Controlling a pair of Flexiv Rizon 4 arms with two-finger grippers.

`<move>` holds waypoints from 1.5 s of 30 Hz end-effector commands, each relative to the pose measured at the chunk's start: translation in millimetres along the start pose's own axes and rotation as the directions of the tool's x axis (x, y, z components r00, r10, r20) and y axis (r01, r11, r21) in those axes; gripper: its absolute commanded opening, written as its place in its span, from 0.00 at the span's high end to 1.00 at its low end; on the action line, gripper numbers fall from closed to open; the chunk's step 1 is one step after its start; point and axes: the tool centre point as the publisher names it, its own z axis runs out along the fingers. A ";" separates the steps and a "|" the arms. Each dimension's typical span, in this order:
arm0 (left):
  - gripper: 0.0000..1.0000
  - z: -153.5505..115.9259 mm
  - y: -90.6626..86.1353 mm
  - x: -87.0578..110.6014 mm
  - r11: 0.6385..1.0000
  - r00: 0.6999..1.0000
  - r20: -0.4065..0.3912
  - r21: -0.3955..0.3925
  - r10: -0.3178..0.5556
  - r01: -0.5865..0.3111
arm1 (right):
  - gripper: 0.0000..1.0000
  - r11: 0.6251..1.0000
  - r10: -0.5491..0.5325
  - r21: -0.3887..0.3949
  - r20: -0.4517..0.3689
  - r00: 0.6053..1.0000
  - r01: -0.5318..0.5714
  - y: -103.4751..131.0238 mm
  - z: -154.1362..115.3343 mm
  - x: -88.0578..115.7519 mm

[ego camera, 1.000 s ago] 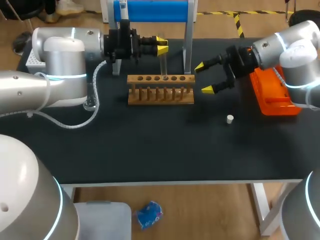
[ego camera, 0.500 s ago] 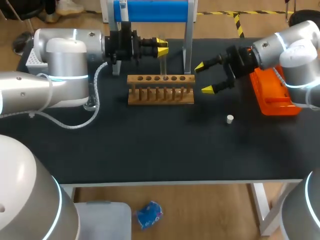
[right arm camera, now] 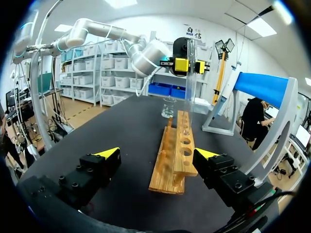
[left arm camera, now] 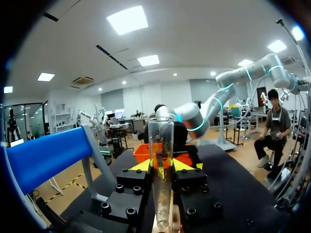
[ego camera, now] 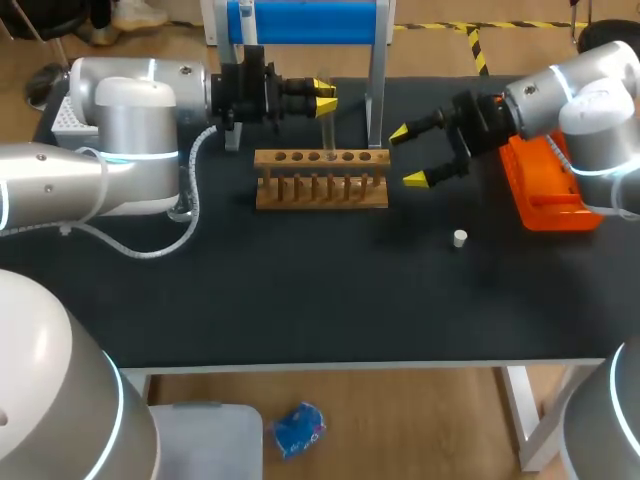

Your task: Invert the test tube, pick up the pipette, mount the tip to pipette, aspirate from beaker and dispense into the tube, eject the tip, return the pipette, and cap with the stopper.

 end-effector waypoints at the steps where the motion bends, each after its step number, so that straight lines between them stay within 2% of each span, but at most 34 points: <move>1: 1.00 2.6 4.5 -2.5 1.000 1.000 -0.003 0.003 -0.004 0.004 | 0.00 1.000 0.000 0.000 -0.003 1.000 0.000 -0.6 -0.6 -0.6; 23: 1.00 11.0 27.1 -1.6 0.999 0.999 -0.015 0.013 -0.030 0.030 | 0.00 1.000 0.000 0.000 -0.003 1.000 0.000 -0.6 -0.6 -0.6; 45: 1.00 15.0 51.3 -3.3 0.997 0.997 -0.025 -0.011 -0.078 0.077 | 0.00 1.000 0.000 0.000 -0.003 1.000 0.000 -0.6 -0.6 -0.6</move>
